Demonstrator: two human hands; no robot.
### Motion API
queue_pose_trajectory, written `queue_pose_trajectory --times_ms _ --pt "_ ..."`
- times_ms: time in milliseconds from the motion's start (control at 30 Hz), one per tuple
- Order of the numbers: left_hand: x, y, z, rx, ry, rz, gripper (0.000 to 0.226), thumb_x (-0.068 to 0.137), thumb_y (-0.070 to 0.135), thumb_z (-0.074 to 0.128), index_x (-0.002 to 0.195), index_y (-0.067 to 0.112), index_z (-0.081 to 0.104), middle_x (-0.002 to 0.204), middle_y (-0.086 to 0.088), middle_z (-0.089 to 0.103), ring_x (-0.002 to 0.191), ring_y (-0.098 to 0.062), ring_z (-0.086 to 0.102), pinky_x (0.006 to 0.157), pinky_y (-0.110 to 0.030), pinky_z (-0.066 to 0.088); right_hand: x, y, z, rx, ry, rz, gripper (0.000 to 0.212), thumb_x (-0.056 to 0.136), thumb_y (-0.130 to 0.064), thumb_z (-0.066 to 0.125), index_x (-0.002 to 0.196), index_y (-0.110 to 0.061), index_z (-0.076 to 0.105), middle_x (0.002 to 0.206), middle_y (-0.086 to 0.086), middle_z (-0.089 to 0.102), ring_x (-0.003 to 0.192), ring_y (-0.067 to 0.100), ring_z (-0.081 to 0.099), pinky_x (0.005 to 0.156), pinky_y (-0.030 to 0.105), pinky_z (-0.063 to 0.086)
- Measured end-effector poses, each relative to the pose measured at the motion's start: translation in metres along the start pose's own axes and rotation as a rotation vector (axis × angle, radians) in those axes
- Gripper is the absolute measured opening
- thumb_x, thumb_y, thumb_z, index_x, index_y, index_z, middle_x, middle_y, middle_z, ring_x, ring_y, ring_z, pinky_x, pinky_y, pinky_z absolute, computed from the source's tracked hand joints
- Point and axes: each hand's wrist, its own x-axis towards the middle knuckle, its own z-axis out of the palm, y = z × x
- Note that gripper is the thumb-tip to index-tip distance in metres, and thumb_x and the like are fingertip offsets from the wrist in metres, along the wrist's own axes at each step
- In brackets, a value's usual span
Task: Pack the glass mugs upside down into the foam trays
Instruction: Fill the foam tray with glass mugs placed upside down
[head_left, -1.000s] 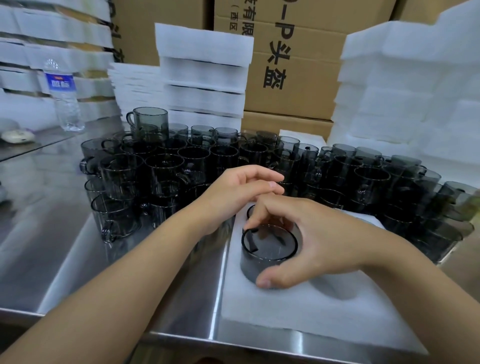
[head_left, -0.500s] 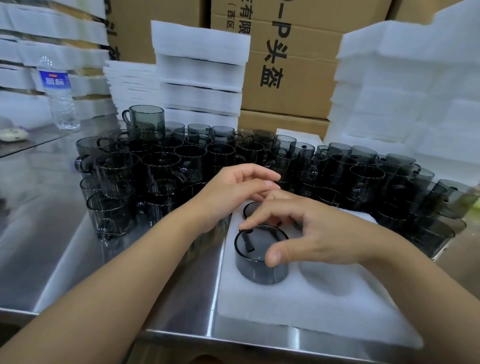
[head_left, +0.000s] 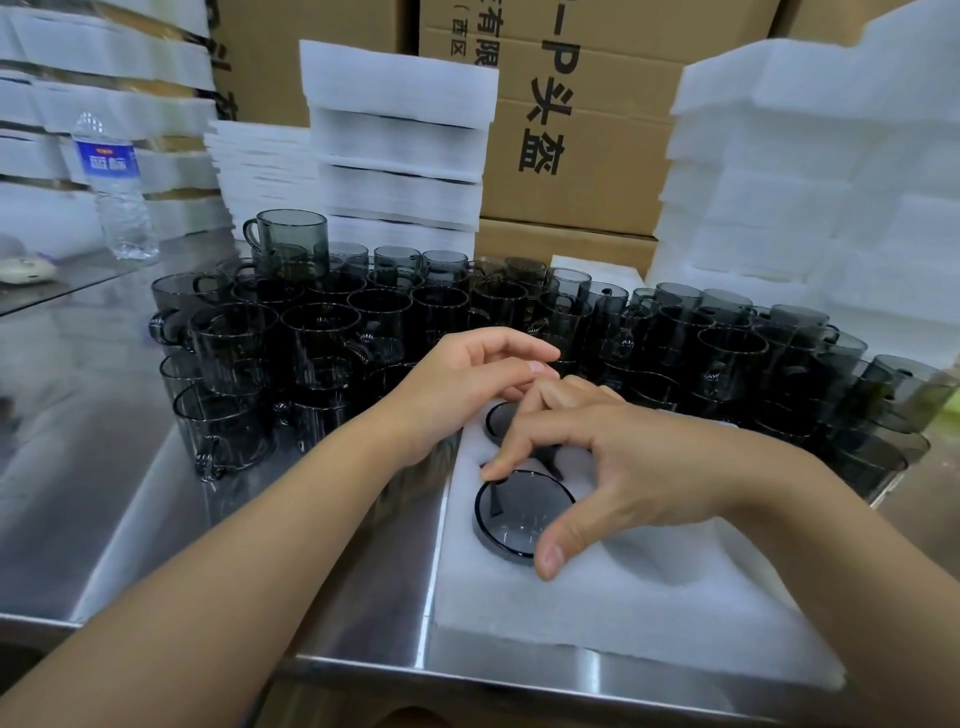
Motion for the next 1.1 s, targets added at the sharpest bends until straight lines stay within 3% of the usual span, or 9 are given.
queue_pose_trajectory --times_ms 300,500,767,867,933,1000,1067,1100 --pt "0.001 -0.004 0.002 -0.023 0.008 0.024 0.020 0.090 0.000 0.056 0.096 0.014 0.069 0.092 -0.006 0.073 0.086 -0.010 0.068 0.078 -0.017 0.053 -0.003 0.005 0.008 -0.062 0.039 -0.039 0.053 0.063 -0.064 0.071 0.111 -0.056 0.049 0.105 -0.027 0.031 0.107 -0.004 0.027 0.098 0.026 0.027" --pt "0.002 -0.007 0.003 -0.011 0.018 0.053 0.021 0.089 -0.001 0.057 0.093 0.014 0.070 0.092 -0.007 0.072 0.092 -0.017 0.068 0.082 -0.020 0.053 -0.004 0.007 0.009 -0.073 0.049 -0.038 0.052 0.065 -0.064 0.070 0.112 -0.056 0.047 0.106 -0.028 0.029 0.108 0.000 0.029 0.099 0.026 0.027" --pt "-0.001 -0.011 0.008 0.101 0.070 0.135 0.027 0.086 -0.008 0.056 0.083 0.014 0.070 0.076 0.004 0.068 0.073 -0.003 0.062 0.069 -0.015 0.048 -0.005 0.008 0.010 -0.052 0.073 -0.051 0.051 0.066 -0.060 0.073 0.112 -0.057 0.050 0.105 -0.031 0.030 0.110 -0.002 0.029 0.101 0.025 0.025" --pt "0.001 -0.013 0.007 0.097 0.075 0.143 0.027 0.085 -0.009 0.056 0.083 0.013 0.070 0.078 -0.002 0.069 0.075 -0.010 0.063 0.071 -0.020 0.051 -0.005 0.008 0.004 -0.016 0.012 -0.035 0.048 0.068 -0.060 0.072 0.112 -0.057 0.053 0.103 -0.032 0.032 0.109 -0.007 0.031 0.096 0.020 0.026" --pt "0.002 -0.014 0.007 0.089 0.078 0.141 0.029 0.084 -0.011 0.054 0.080 0.013 0.070 0.075 0.000 0.069 0.073 -0.009 0.062 0.068 -0.019 0.050 -0.001 0.001 -0.008 0.011 -0.036 -0.013 0.039 0.071 -0.063 0.068 0.107 -0.052 0.062 0.100 -0.030 0.042 0.099 -0.004 0.043 0.087 0.022 0.035" --pt "0.003 -0.015 0.007 0.089 0.078 0.141 0.031 0.085 -0.009 0.056 0.073 0.016 0.068 0.067 0.007 0.066 0.065 -0.004 0.059 0.061 -0.015 0.046 0.009 -0.011 -0.025 0.031 0.063 -0.018 0.029 0.074 -0.063 0.064 0.085 -0.038 0.074 0.088 -0.017 0.060 0.080 0.008 0.056 0.074 0.031 0.047" --pt "0.005 -0.016 0.006 0.120 0.098 0.130 0.037 0.087 -0.007 0.056 0.065 0.022 0.064 0.060 0.012 0.063 0.062 0.000 0.058 0.059 -0.016 0.047 0.030 -0.024 -0.043 0.045 0.292 -0.049 0.035 0.081 -0.057 0.060 0.064 -0.028 0.070 0.067 -0.007 0.063 0.059 0.010 0.057 0.061 0.022 0.047" --pt "0.007 -0.016 0.007 0.124 0.109 0.111 0.039 0.086 -0.006 0.054 0.065 0.024 0.066 0.062 0.012 0.065 0.066 -0.003 0.061 0.065 -0.019 0.050 0.044 -0.030 -0.051 0.045 0.419 -0.065 0.036 0.085 -0.052 0.059 0.063 -0.024 0.068 0.061 -0.006 0.061 0.053 0.007 0.053 0.057 0.015 0.042"
